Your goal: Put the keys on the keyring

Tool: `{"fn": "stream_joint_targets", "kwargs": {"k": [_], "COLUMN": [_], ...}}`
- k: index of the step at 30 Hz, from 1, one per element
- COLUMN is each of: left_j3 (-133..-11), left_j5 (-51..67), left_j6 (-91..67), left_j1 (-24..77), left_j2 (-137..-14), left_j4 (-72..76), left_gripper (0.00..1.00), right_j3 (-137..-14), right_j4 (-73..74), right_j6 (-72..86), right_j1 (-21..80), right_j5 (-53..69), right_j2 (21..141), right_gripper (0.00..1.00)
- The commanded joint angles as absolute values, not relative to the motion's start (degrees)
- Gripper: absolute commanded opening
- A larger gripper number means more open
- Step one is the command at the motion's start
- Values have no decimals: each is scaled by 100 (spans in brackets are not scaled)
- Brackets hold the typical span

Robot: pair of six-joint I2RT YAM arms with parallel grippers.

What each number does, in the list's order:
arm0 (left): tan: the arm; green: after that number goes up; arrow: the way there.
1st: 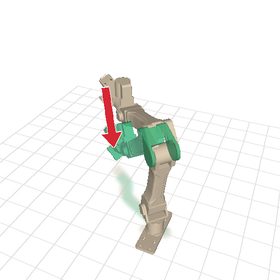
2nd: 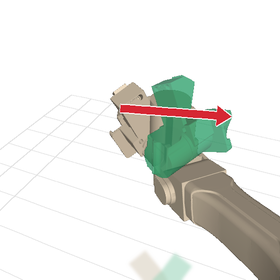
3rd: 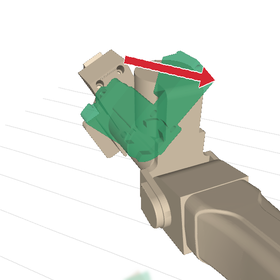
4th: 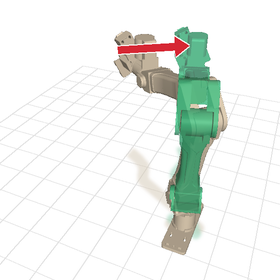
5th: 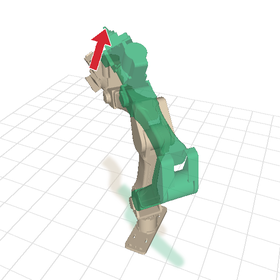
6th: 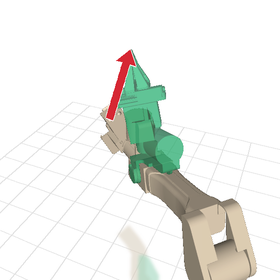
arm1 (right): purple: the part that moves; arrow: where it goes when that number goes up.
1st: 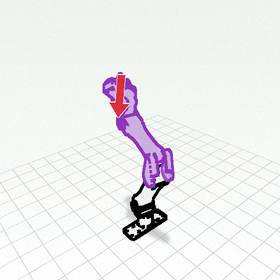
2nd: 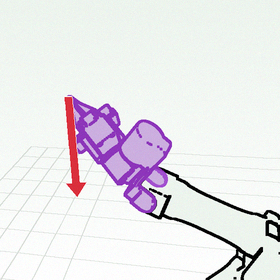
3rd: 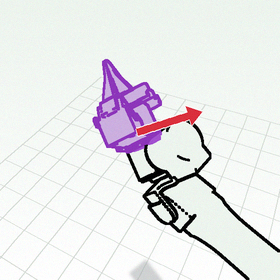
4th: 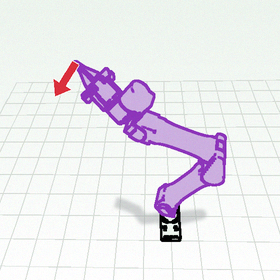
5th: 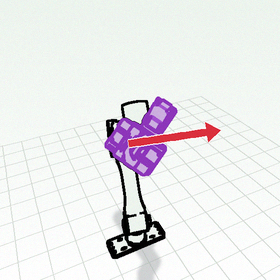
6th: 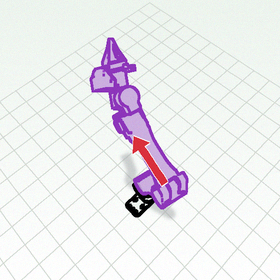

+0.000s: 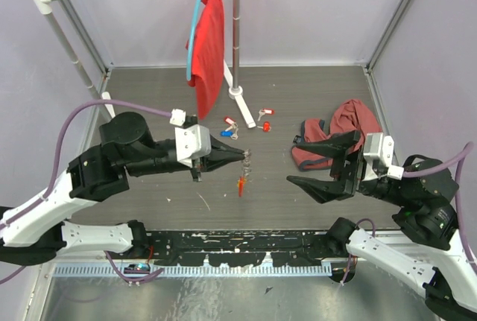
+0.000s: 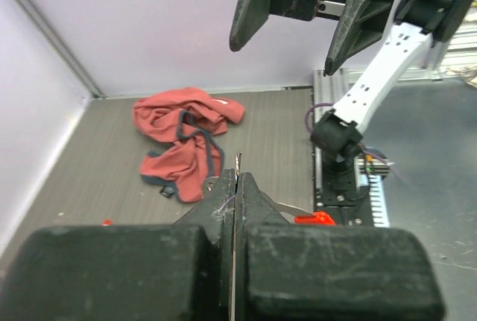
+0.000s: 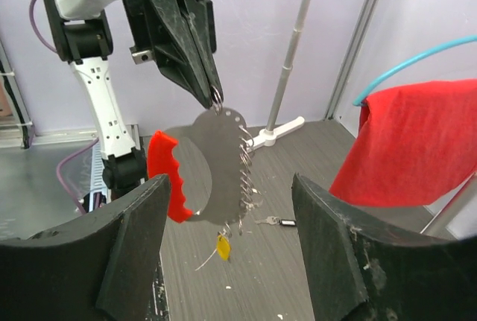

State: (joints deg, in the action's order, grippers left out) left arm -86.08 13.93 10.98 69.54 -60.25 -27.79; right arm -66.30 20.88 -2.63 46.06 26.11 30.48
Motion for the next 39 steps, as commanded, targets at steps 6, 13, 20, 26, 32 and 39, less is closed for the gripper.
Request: {"fn": "stream_joint_targets", "kwargs": {"k": [6, 13, 20, 26, 32, 39], "left_j3": [-7852, -7221, -6135, -5892, -5893, -5889], "left_j5": [1304, 1487, 1867, 1964, 1380, 596], "left_j6": [2794, 4097, 5608, 6180, 5539, 4373], "left_j1": [6970, 6970, 6970, 6970, 6958, 6887], "left_j2": [-5589, -5369, -4835, -4766, -4781, -4627], "left_j4": [-2352, -2286, -1454, -1343, -1403, -1840], "left_gripper": [0, 0, 0, 0, 0, 0], "right_j3": [-6444, -6031, -5504, -5126, -5232, -5959], "right_j4": [2152, 1980, 1507, 1185, 1264, 1836], "right_j6": [-161, -580, -1013, -1142, -244, 665], "right_j1": [4597, 4597, 4600, 4597, 4597, 4222], "right_j5": [2147, 1756, 1188, 547, -695, -1381], "right_j2": [3339, 3332, 3263, 3272, 3840, 5895], "right_gripper": [73, 77, 77, 77, 68, 66]}}
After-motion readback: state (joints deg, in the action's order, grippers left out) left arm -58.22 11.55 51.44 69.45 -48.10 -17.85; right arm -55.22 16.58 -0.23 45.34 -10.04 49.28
